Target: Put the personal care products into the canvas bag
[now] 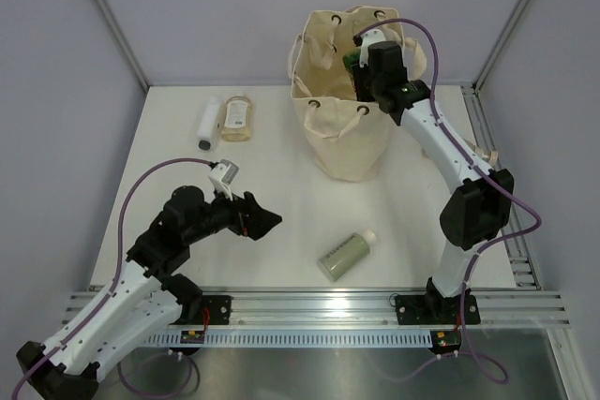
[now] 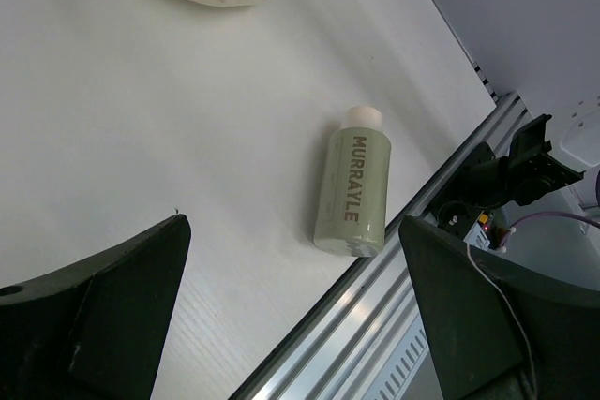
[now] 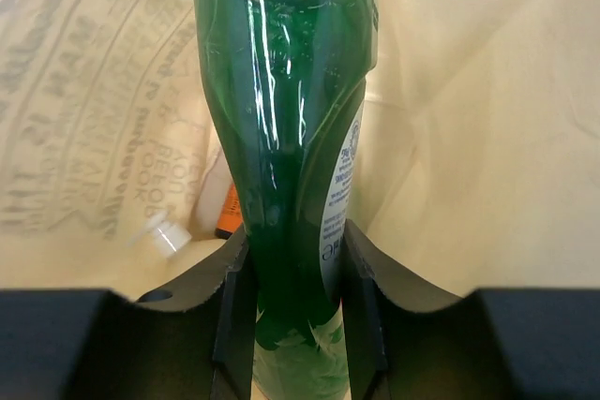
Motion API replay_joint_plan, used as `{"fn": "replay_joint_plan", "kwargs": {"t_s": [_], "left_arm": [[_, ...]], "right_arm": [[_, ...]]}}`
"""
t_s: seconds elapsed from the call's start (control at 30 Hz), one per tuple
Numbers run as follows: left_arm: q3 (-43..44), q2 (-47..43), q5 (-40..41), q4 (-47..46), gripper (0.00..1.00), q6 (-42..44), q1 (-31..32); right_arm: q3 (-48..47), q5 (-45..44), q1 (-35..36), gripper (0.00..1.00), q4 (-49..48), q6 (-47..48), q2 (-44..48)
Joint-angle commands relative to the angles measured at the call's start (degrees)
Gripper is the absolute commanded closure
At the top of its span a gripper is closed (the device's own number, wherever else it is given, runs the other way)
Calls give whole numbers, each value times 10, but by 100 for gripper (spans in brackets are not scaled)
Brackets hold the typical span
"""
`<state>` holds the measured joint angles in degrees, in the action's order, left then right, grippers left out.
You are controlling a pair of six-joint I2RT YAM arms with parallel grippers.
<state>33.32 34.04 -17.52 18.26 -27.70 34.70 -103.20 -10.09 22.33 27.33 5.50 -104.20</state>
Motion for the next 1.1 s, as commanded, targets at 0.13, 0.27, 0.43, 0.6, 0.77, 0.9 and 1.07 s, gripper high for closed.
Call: {"fn": "replay_joint_plan", "kwargs": {"t_s": [0.13,0.27,0.43,0.6,0.77,0.9,1.07], "left_arm": [[37,48,-18,-52,1,-18,22],[60,109,16,-46,1,8,86],[95,220,86,-24,1,49,189],[118,302,150,-24,1,90,257],[194,418,214,6,1,119,332],[248,506,254,19,1,115,366],[339,618,281,67,1,96,399]], "right_arm": [[-102,30,-3,50,36,72,-39],[-140,172,-23,26,128,97,-25],[-150,318,-50,0,172,123,29],[-149,481,-84,0,203,120,122],[-80,562,-122,0,224,129,259],[71,588,-185,0,222,144,374],[279,601,-272,1,224,156,500]]}}
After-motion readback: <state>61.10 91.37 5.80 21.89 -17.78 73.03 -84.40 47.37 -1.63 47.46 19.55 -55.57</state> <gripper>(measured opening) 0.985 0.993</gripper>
